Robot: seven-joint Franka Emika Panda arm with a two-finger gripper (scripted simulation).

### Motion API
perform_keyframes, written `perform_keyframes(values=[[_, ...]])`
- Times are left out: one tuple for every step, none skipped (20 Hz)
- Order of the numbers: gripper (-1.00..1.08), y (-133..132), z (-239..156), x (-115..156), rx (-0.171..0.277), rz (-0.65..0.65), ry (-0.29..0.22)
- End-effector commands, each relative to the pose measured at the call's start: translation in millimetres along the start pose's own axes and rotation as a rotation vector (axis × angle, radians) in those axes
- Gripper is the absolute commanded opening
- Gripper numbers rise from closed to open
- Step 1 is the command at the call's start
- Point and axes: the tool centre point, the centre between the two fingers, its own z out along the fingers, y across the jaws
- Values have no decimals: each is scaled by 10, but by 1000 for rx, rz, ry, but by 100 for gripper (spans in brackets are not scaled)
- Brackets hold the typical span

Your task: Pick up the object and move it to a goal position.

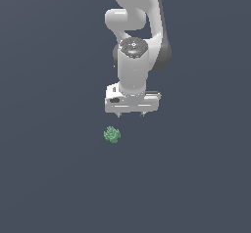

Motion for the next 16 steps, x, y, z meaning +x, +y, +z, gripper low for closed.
perform_keyframes(values=[[100,0,0,0,0,0,0],[100,-3,-3,2,1,0,1],[100,-11,-13,9,2,0,3],[100,-26,-28,20,5,1,7],[100,-47,-51,35,9,1,13],[100,-75,-81,54,13,1,20],[100,-109,-119,75,19,-1,29],[100,-142,-153,91,24,-3,36],[100,-171,-184,102,28,-5,42],[100,-194,-208,109,30,-9,46],[100,-211,-225,111,32,-12,48],[100,-219,-233,110,32,-14,49],[100,-219,-233,109,32,-14,49],[100,-213,-227,108,31,-13,48],[100,-200,-214,108,31,-10,46],[100,-183,-197,111,30,-5,45]])
